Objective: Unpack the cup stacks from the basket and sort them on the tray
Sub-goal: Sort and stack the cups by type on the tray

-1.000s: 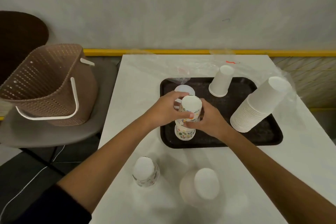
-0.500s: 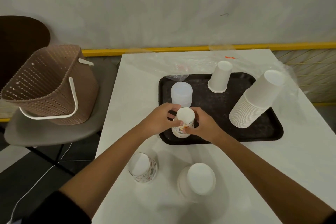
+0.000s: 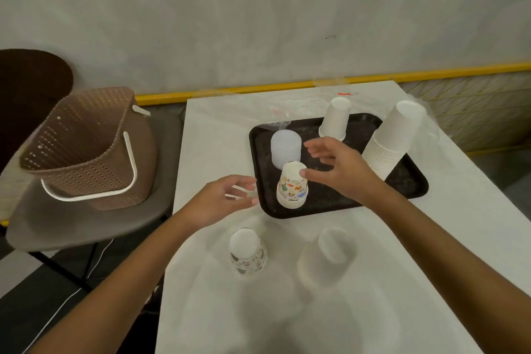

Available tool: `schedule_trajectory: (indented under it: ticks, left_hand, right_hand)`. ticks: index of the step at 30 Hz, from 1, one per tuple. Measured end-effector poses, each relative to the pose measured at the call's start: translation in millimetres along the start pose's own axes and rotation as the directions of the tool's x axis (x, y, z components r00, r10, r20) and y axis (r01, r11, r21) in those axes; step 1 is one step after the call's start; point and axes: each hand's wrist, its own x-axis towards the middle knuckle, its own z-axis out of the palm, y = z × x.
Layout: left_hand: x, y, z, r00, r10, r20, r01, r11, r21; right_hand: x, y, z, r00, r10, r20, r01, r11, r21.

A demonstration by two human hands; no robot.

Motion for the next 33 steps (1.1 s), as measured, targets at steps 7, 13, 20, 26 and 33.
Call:
schedule_trajectory:
  ticks: [7,13,20,26,33]
  left_hand:
    - [-28.5,-34.5,-15.1,0.986,-0.016,0.164,0.018,1.000,-0.009]
    - [-38.7,-52.3,-14.0,0.975,0.011,0.221,-0.009,1.000,-0.011]
    - [-41.1,-55.0,0.4,0.960,0.045,0.275,-0.056,0.998,0.034]
    - [-38.1,-60.7,10.6,0.969,0.063,0.239,-0.080,0.995,0.064]
    - [-43.3,-57.9,8.3,0.973,0.122,0.196,-0.133,0.990,0.044]
  right_hand:
    - [-52.7,-46.2,28.8,0.999,-0.036,0.018,0.034,0.997,0.063]
    - [-83.4,-41.5,75.0,0.993,0.092,0.076,-0.099,0.991,0.088]
    - [-88.9,-9.9,141.5,0.948,0.290,0.134,-0.299,0.953,0.049]
    - [-78.6,-2.6,169.2,0.958,0.269,0.102,-0.281,0.950,0.136]
    - [-79.1,-7.2,163.6,0.967,0.235,0.097,-0.245,0.964,0.102]
